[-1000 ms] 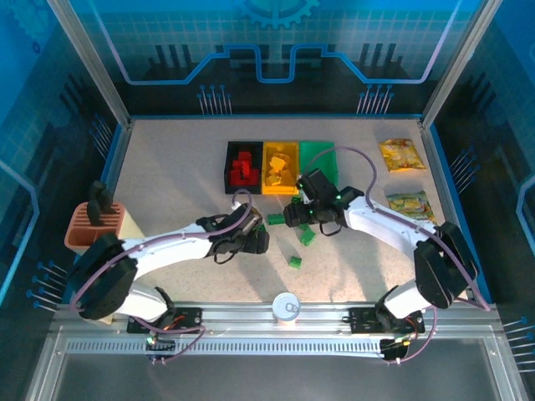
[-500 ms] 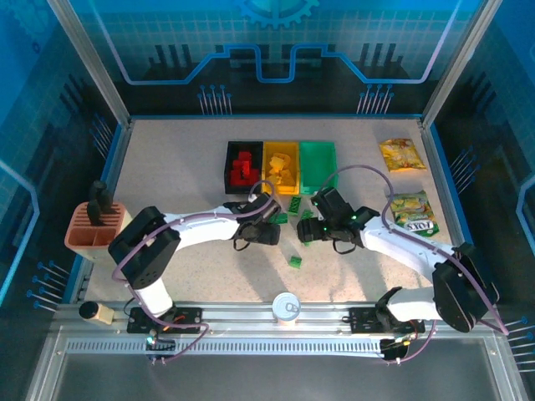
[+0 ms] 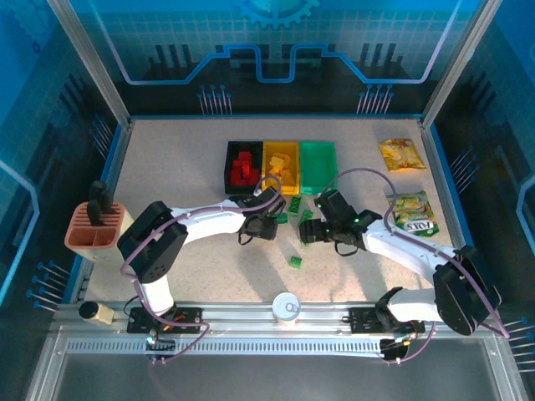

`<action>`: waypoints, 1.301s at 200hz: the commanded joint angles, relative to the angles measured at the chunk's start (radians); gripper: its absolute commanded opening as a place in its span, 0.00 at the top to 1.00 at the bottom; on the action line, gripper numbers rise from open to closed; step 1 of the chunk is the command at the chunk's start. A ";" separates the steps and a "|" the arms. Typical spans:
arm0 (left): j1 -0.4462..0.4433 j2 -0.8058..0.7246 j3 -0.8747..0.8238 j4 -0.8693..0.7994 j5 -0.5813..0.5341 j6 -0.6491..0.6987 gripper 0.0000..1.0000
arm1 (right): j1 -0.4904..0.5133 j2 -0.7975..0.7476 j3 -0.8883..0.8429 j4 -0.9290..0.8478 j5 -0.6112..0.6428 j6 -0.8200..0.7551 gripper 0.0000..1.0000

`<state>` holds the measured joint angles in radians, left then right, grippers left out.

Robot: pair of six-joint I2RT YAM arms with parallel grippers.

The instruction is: Sort the legos into containers by color

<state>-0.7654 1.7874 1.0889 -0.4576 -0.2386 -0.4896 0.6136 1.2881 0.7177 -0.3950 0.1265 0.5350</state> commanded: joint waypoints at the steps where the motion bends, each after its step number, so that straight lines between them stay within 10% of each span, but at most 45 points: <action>1: 0.005 -0.038 0.026 -0.042 -0.016 0.023 0.54 | -0.017 -0.033 -0.020 0.009 0.003 0.014 0.17; 120: 0.006 -0.079 0.219 -0.059 0.016 0.085 0.54 | -0.062 -0.204 -0.118 -0.037 0.043 0.053 0.17; 260: 0.048 0.362 0.882 -0.123 0.152 0.095 0.54 | -0.090 -0.536 -0.282 -0.154 0.105 0.128 0.16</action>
<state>-0.7376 2.0834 1.8385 -0.5274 -0.1211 -0.4004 0.5392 0.7803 0.4541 -0.5117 0.2279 0.6483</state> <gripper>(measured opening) 0.462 0.841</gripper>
